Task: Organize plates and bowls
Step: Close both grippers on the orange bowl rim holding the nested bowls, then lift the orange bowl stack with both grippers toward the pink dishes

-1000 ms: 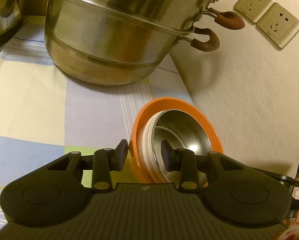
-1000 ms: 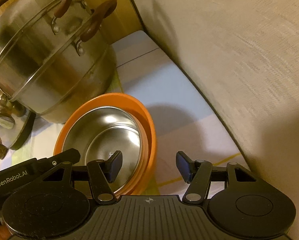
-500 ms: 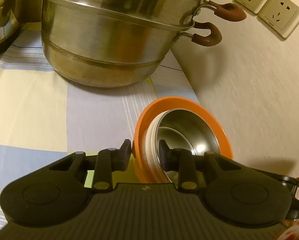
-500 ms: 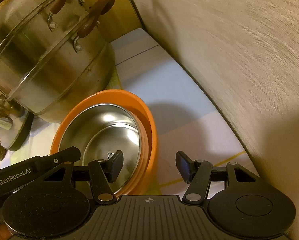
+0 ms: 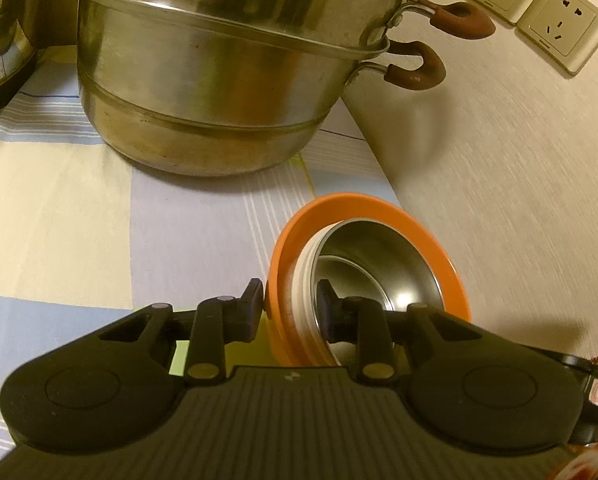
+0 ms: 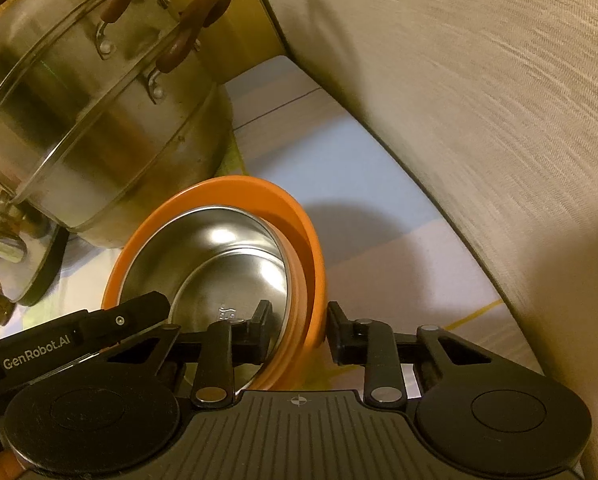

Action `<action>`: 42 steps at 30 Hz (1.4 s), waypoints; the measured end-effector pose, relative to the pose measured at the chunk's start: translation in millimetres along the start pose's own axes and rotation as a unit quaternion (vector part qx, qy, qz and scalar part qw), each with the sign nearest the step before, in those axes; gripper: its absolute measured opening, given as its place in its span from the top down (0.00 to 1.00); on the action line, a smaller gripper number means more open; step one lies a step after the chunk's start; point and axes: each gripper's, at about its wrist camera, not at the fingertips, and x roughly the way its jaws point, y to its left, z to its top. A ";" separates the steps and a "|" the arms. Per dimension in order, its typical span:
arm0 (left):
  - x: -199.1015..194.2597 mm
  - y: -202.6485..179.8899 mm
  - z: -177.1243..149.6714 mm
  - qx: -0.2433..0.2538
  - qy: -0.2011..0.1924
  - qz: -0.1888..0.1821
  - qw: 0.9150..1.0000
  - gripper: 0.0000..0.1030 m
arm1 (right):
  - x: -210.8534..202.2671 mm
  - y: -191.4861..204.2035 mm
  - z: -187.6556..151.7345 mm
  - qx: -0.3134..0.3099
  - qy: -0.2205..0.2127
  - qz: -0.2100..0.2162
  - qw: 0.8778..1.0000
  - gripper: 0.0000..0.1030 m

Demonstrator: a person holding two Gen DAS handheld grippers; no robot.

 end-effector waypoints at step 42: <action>-102.2 -56.0 -88.9 0.057 0.022 -0.027 0.998 0.79 | -144.7 -33.3 -96.5 0.076 -0.015 -0.019 0.997 0.78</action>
